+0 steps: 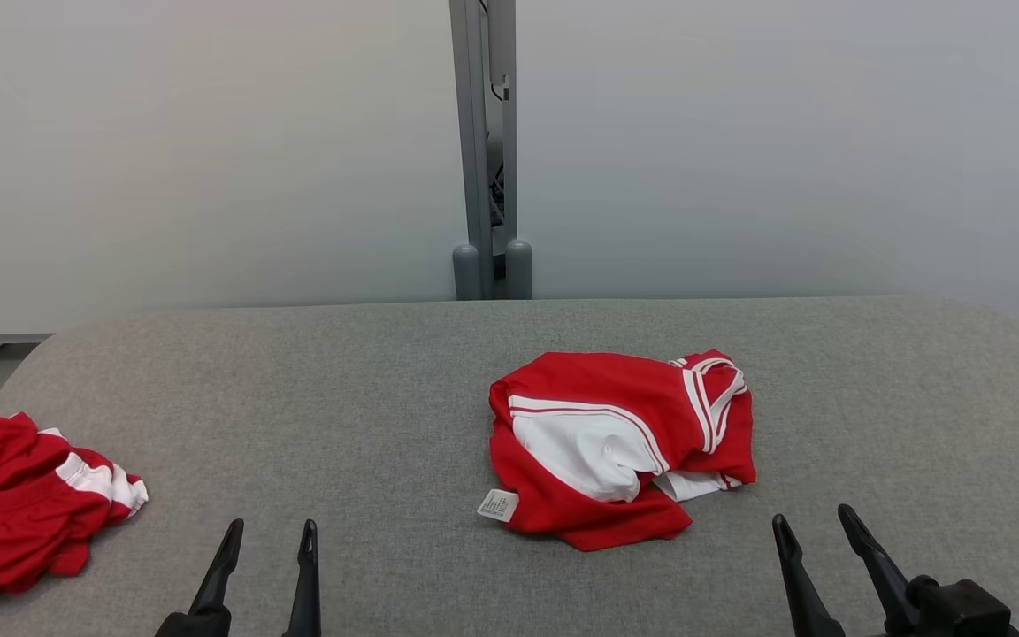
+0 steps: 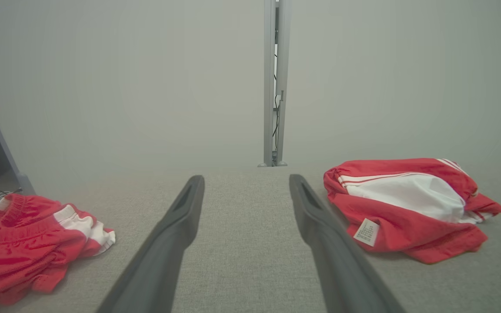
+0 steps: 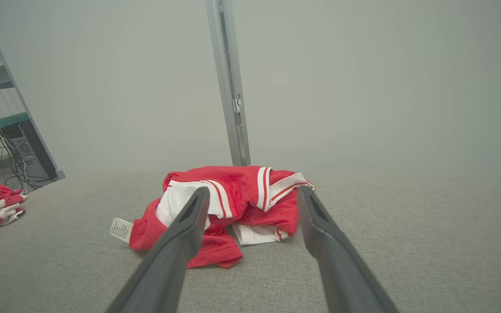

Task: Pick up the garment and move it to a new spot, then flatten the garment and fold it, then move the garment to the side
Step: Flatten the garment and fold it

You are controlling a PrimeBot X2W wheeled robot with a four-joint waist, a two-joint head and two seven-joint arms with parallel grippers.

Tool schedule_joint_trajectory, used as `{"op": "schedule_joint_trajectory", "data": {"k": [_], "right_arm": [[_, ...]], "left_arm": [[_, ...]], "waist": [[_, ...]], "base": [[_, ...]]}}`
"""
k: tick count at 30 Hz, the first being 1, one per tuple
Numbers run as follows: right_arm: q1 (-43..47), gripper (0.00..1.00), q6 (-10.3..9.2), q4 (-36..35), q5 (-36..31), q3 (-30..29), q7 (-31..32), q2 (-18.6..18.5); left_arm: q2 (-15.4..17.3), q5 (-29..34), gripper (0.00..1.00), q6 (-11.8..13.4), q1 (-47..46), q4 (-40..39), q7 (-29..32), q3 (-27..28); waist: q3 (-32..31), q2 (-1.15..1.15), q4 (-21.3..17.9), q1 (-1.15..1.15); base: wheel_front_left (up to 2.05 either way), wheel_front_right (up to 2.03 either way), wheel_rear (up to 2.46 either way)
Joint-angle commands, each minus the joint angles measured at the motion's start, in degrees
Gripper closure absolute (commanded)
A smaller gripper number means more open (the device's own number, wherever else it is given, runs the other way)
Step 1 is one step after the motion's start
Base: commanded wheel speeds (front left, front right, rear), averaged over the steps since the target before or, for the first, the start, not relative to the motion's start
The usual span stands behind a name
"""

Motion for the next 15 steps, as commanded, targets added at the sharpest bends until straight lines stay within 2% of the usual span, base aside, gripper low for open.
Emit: {"op": "schedule_joint_trajectory", "data": {"k": [1,8,15], "right_arm": [[-0.4,0.0,-0.02,0.1,0.3,0.0,-0.1,-0.3],[-0.4,0.0,-0.02,0.0,0.1,-0.1,-0.1,-0.3],[-1.2,0.0,-0.02,0.1,-0.2,0.2,-0.1,-0.3]], "left_arm": [[0.2,-0.5,0.0,0.4,-0.8,0.3,-0.2,-0.1],[0.2,-0.4,0.0,0.6,-1.2,0.9,-0.2,-1.3],[0.2,4.4,0.0,-1.4,-4.4,4.9,-0.2,-6.3]], "waist": [[0.0,0.0,-0.1,0.0],[0.1,0.0,-0.5,0.0],[1.8,0.0,-2.3,0.0]], "base": [[0.0,0.0,0.0],[0.0,0.0,0.0],[0.0,0.0,0.0]]}}
